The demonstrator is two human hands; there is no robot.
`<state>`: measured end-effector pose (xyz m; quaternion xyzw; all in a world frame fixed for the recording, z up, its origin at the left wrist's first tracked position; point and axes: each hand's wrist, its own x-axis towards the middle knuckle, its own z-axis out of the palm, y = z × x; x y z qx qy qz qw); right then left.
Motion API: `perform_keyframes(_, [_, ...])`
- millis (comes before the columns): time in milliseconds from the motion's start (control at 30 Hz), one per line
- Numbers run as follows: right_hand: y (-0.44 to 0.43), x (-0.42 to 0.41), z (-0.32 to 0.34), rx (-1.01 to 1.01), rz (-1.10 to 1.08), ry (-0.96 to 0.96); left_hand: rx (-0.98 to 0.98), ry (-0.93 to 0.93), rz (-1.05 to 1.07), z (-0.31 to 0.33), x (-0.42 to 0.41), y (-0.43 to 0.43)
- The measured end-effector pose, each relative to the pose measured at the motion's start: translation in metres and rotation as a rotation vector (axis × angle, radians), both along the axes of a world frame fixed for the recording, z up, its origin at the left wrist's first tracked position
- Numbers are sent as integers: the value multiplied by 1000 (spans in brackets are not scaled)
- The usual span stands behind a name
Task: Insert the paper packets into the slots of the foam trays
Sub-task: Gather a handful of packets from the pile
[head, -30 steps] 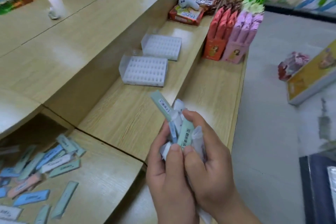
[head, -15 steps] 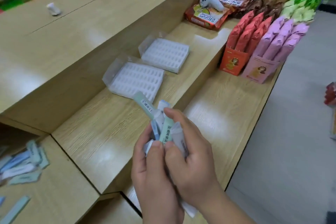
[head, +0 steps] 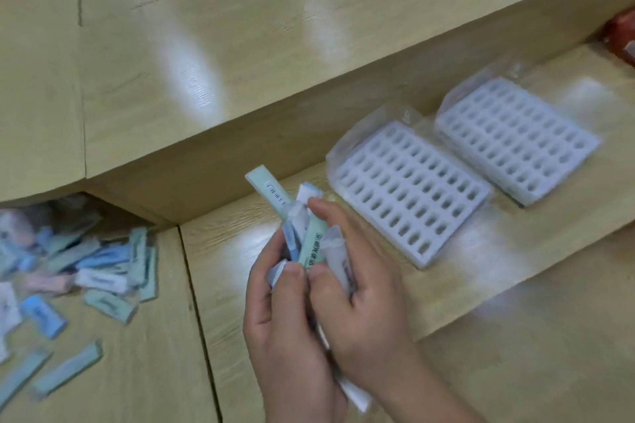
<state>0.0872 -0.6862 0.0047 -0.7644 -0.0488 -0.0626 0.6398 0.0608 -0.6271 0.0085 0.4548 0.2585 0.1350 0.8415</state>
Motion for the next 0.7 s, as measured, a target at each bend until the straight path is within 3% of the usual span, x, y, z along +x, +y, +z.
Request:
perform_keyframes(233, [4, 50, -19, -53, 190, 68, 42, 46, 132, -22, 43, 2])
perform_keyframes(367, [-10, 72, -32, -88, 242, 8, 102, 54, 169, -32, 60, -13])
perform_keyframes(700, [-82, 105, -54, -147, 288, -28, 427, 112, 178, -41, 92, -79])
